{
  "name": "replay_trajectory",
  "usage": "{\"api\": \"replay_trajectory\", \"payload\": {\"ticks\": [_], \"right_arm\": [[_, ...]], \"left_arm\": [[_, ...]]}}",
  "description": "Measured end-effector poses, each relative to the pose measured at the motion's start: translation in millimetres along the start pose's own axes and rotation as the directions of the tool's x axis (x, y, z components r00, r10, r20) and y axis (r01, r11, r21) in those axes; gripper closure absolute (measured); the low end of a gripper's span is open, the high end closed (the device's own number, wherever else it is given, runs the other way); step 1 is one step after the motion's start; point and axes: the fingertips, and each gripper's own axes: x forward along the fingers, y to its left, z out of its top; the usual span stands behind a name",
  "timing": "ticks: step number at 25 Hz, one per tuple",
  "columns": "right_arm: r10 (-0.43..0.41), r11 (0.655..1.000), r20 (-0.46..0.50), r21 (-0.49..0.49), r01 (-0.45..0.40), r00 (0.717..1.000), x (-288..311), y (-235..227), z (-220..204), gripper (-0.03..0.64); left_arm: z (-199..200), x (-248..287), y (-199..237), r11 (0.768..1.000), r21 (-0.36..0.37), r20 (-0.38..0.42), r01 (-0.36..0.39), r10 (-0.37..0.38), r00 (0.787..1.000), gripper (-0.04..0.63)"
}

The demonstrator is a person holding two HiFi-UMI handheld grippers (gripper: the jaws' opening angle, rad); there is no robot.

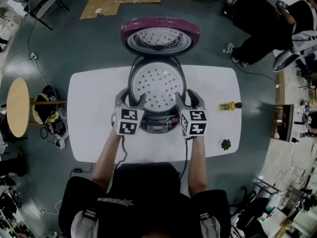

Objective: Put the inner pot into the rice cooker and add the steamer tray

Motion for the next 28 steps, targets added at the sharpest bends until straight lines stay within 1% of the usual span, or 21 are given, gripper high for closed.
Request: {"api": "replay_trajectory", "payload": {"ticks": [4, 10, 15, 19, 25, 28], "right_arm": [[-0.006, 1.0, 0.025, -0.005, 0.006, 1.0, -10.0, 5.3, 7.2, 0.413], [-0.017, 1.0, 0.073, -0.021, 0.019, 0.997, -31.4, 20.4, 20.3, 0.413], [-0.031, 0.999, 0.128, -0.03, 0.035, 0.991, -54.4, 36.1, 31.4, 0.413], [-0.052, 0.998, 0.188, -0.029, 0.058, 0.981, -80.6, 51.6, 42.4, 0.413], [-0.093, 0.993, 0.262, -0.043, 0.108, 0.961, -119.1, 76.7, 51.4, 0.413], [-0.105, 0.991, 0.299, -0.05, 0.126, 0.948, -136.7, 92.8, 55.9, 0.413]], "left_arm": [[0.3, -10.0, 1.6, 1.0, -0.006, 0.011, -0.002, 0.002, 1.0, 0.341], [13.6, -36.5, 7.7, 1.0, 0.001, 0.082, -0.026, 0.026, 0.996, 0.342], [25.7, -64.0, 10.7, 0.999, 0.003, 0.164, -0.035, 0.034, 0.986, 0.356], [32.6, -91.8, 12.6, 0.999, 0.008, 0.227, -0.04, 0.037, 0.973, 0.374], [38.9, -136.7, 17.2, 0.999, 0.019, 0.324, -0.044, 0.035, 0.945, 0.42], [39.4, -158.6, 22.2, 0.998, 0.028, 0.363, -0.048, 0.034, 0.931, 0.429]]}}
